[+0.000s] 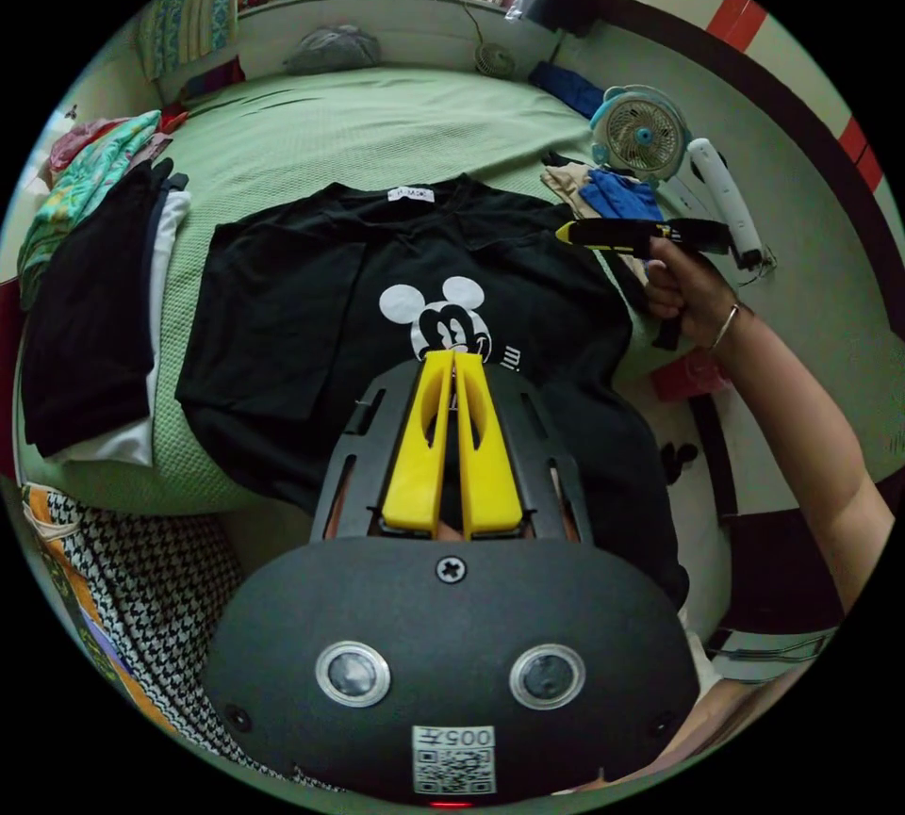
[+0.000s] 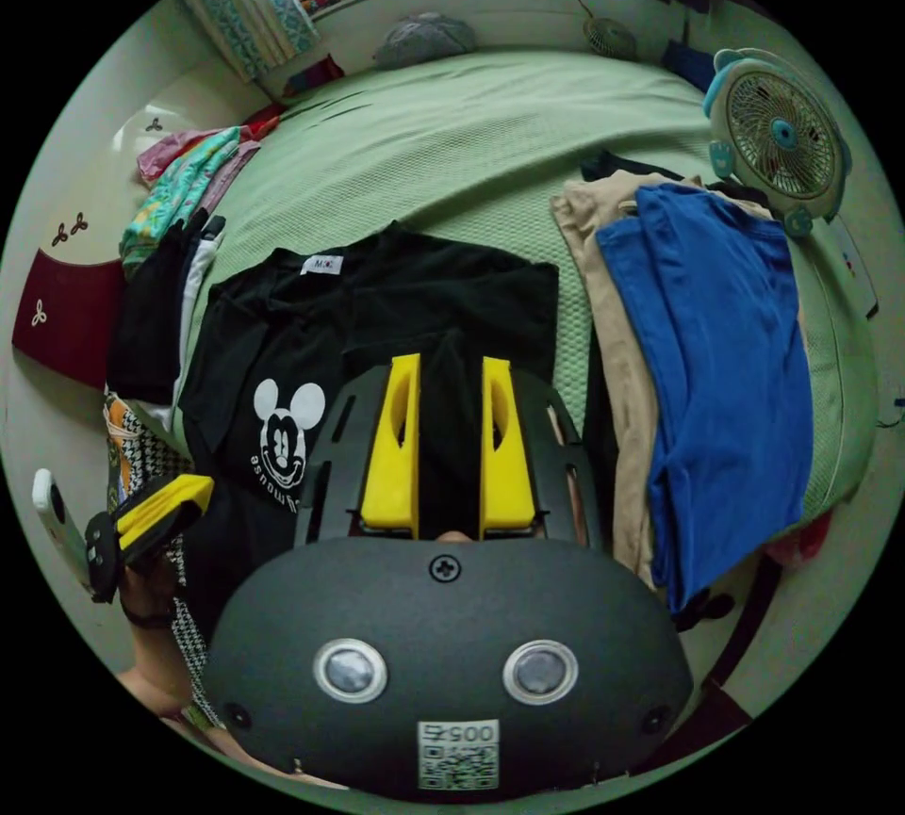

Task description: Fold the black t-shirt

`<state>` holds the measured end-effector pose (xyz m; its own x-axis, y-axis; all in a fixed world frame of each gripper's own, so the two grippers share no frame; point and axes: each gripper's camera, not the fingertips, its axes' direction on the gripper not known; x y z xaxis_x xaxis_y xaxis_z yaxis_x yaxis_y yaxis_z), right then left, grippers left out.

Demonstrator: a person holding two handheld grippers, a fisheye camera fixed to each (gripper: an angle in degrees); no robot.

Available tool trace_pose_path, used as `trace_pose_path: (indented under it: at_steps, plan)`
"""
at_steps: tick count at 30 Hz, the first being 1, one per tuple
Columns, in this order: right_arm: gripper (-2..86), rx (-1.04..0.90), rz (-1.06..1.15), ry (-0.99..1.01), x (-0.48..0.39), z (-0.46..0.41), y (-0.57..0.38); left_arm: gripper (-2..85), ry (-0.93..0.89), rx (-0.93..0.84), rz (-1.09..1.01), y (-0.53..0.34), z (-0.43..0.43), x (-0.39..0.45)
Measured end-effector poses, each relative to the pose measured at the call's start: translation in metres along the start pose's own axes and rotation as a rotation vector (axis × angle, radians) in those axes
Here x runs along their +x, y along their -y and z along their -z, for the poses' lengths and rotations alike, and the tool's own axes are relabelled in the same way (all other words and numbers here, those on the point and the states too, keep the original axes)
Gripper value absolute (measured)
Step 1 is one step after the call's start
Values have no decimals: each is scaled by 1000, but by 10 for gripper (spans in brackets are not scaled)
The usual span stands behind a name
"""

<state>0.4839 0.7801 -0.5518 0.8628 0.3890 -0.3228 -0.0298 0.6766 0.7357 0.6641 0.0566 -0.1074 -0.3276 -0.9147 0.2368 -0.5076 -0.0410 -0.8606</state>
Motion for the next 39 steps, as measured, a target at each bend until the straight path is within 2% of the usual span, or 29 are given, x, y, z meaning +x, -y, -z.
trace_pose_path:
  at_steps: [7,10,16,28,32,39]
  plan:
    - [46,-64,47,-47,-27,-32,18,-4,6,-11,19,2,3,-20]
    - [8,13,84,-48,-41,-26,11,-4,26,-14,27,2,5,-30]
    - [-5,86,248,-5,-87,-10,-21,-4,29,-28,58,-2,7,-49]
    - [32,-117,381,74,-130,-38,-54,-4,80,-30,62,-23,28,-77]
    - [43,-145,386,122,-133,-37,-56,-4,91,-36,107,-29,36,-100]
    - [79,-47,224,69,-136,-46,-35,-6,105,-56,171,-38,41,-137]
